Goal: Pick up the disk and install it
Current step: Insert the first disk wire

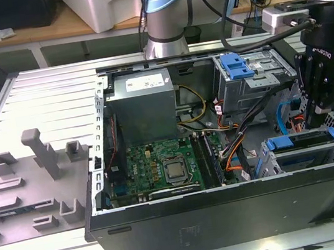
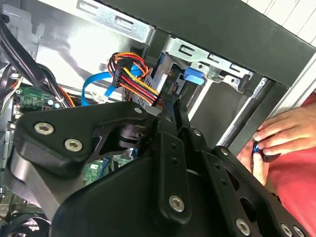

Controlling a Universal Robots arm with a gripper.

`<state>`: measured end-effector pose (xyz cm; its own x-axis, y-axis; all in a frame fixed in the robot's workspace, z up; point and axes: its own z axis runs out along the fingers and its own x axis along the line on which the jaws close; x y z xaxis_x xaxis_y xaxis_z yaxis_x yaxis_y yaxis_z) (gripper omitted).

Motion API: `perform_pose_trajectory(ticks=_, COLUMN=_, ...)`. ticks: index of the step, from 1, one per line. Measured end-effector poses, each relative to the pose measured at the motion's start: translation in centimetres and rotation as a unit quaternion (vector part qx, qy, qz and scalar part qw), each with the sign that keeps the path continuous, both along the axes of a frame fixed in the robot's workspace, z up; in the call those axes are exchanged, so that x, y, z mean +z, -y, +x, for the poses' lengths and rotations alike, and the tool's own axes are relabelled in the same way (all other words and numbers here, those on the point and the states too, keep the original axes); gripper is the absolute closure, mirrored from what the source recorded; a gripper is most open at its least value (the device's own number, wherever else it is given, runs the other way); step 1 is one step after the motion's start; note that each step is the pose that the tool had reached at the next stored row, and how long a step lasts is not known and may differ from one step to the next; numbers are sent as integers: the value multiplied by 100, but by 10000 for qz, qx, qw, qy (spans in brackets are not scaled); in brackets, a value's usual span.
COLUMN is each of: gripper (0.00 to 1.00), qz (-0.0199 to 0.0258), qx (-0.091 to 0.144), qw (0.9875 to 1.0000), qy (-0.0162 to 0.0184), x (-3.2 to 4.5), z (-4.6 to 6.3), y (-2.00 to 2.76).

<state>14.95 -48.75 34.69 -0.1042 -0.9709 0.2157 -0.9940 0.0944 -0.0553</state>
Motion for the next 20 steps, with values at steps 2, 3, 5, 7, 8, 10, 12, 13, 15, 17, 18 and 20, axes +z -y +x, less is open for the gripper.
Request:
perform_pose_trajectory(ticks=2, gripper=84, qz=10, qx=0, qw=10000, qy=0, x=0, z=0, y=6)
perform_pose_trajectory(ticks=3, gripper=84, qz=10, qx=0, qw=10000, qy=0, x=1, z=0, y=9)
perform_pose_trajectory(ticks=5, gripper=84, qz=12, qx=0, qw=10000, qy=0, x=0, z=0, y=20)
perform_pose_trajectory(ticks=7, gripper=84, qz=20, qx=0, qw=10000, qy=0, x=0, z=0, y=33)
perform_pose_trajectory(ticks=8, gripper=84, qz=29, qx=0, qw=10000, qy=0, x=0, z=0, y=38)
perform_pose_trajectory(ticks=10, gripper=84, qz=57, qx=0, qw=10000, qy=0, x=1, z=0, y=53)
perform_pose_trajectory(ticks=12, gripper=84, qz=70, qx=0, qw=10000, qy=0, x=0, z=0, y=56)
perform_pose_trajectory(ticks=13, gripper=84, qz=72, qx=0, qw=10000, qy=0, x=0, z=0, y=56)
perform_pose_trajectory(ticks=15, gripper=84, qz=79, qx=0, qw=10000, qy=0, x=1, z=0, y=58)
perform_pose_trajectory(ticks=17, gripper=84, qz=118, qx=0, qw=9999, qy=0, x=0, z=0, y=63)
perform_pose_trajectory(ticks=18, gripper=84, qz=129, qx=0, qw=9999, qy=0, x=0, z=0, y=64)
perform_pose_trajectory(ticks=20, gripper=84, qz=175, qx=0, qw=9998, qy=0, x=0, z=0, y=70)
